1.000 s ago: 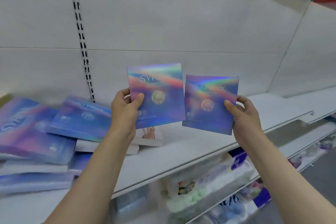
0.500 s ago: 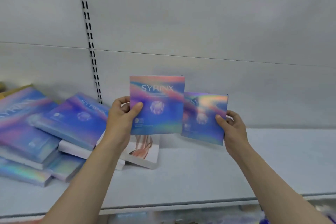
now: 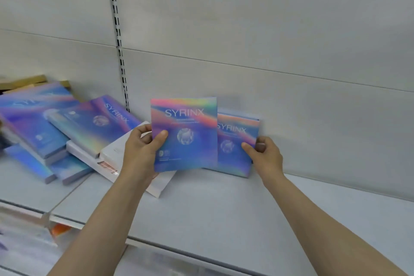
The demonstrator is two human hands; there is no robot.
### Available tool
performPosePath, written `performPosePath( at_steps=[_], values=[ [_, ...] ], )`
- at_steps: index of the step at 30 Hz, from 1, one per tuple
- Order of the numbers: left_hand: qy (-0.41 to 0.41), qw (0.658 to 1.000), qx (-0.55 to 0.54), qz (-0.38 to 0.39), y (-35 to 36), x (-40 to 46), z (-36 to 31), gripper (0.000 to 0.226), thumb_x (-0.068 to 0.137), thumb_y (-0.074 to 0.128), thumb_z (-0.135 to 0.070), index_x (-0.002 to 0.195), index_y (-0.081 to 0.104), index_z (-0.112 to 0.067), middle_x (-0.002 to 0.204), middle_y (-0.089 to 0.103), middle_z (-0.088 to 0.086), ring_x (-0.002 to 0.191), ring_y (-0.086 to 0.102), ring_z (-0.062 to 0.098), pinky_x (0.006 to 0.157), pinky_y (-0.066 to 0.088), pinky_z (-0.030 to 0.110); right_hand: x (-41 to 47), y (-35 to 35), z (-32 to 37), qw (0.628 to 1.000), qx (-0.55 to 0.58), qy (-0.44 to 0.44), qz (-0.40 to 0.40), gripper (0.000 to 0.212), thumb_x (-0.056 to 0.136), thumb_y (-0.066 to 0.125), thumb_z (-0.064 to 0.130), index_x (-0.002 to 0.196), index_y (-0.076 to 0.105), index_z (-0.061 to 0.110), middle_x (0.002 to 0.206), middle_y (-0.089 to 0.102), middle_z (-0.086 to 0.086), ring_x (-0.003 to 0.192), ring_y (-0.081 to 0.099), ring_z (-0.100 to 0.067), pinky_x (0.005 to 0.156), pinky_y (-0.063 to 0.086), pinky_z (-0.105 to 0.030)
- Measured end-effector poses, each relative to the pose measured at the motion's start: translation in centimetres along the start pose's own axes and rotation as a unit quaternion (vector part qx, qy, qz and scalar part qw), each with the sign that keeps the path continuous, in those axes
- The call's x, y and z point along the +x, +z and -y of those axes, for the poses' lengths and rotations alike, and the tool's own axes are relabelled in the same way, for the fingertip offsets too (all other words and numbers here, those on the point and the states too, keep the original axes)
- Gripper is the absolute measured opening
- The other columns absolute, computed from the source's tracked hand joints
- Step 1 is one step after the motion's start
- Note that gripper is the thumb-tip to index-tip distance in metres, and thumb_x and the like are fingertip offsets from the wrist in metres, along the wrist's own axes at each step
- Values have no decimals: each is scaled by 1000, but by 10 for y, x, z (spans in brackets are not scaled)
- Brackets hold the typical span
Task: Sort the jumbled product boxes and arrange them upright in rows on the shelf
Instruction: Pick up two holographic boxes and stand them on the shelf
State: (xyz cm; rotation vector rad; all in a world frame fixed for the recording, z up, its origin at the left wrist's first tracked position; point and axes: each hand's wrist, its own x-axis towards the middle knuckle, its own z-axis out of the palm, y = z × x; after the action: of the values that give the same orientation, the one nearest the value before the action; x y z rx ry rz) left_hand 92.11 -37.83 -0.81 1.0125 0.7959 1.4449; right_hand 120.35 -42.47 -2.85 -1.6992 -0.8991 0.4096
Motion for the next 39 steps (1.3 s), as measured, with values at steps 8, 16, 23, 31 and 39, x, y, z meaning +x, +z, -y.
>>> performPosePath(
  at_steps=[8,16,23,31,39],
  values=[
    [-23,998,9,50,80,-24,25,27,86,69,-6,108,54,-11,93,75,8,80,72,22,70,58,36,-2,-64,45,975,182,-38,119,26,88,71,38,108,68,20,101,76,5,92,70,-8,72,53,-26],
    [39,984,109,132,153,-25,42,29,83,70,2,103,55,-13,95,68,4,82,65,12,71,53,19,11,-134,37,973,200,8,118,28,86,74,13,111,63,12,92,76,-2,84,73,-14,71,61,-29],
    [317,841,431,79,152,-3,56,61,68,86,-29,123,60,-17,126,58,-1,118,47,19,103,36,28,23,-170,18,984,165,19,66,24,81,79,13,104,71,12,93,76,-4,78,73,-12,65,60,-26],
    [337,712,612,74,140,5,69,97,54,91,-42,141,49,-25,145,43,11,139,29,39,110,30,56,31,-162,-18,988,143,49,45,21,82,78,11,100,70,12,89,75,-2,74,73,-11,63,60,-25],
    [350,715,602,70,139,12,72,106,51,91,-45,144,45,-22,144,43,13,139,30,41,109,34,52,44,-141,-25,992,128,18,6,25,81,80,11,104,72,14,94,76,-4,82,74,-15,67,59,-28]
  ],
)
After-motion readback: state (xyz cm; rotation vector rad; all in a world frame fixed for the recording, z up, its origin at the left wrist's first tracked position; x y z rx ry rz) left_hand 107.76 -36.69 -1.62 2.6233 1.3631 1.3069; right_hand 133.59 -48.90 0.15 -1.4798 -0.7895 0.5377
